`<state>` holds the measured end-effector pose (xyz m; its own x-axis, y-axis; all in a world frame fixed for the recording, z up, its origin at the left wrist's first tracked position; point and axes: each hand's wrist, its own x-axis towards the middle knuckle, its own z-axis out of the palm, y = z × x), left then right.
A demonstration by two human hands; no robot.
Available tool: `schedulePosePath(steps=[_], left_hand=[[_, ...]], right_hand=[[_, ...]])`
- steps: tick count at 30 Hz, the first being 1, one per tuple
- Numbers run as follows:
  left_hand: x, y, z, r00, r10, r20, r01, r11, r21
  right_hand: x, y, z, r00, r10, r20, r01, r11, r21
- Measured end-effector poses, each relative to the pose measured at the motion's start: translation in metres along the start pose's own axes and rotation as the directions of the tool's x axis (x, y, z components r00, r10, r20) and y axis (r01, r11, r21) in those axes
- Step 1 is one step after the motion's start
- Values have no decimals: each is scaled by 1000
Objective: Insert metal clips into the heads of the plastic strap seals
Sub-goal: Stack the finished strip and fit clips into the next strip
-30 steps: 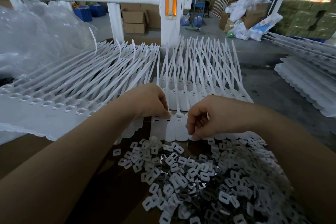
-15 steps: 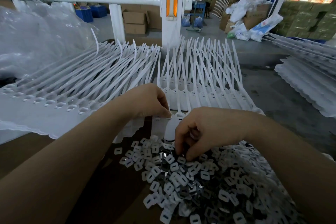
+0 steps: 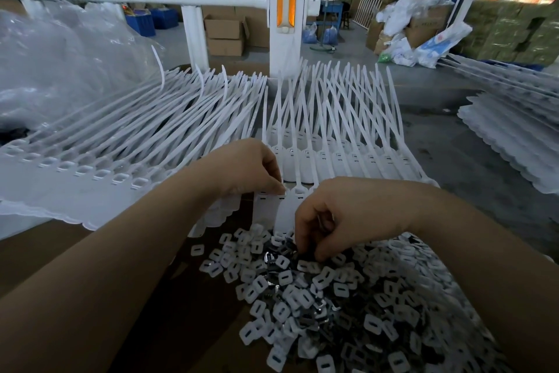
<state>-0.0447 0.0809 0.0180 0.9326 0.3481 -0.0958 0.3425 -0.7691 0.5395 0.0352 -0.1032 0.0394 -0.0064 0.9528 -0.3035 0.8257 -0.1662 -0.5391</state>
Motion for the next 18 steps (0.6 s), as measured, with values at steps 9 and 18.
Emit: schedulePosePath(steps=[9,18], left_hand=[[1,2,0,1000,-5,3,5,1000,-3],[1,2,-2,1000,-7,9,7,1000,-6]], right_hand=[[0,-2,0,999,-32,-44,32,999,9],[11,-5,12,984,-69,-167,53,994,-100]])
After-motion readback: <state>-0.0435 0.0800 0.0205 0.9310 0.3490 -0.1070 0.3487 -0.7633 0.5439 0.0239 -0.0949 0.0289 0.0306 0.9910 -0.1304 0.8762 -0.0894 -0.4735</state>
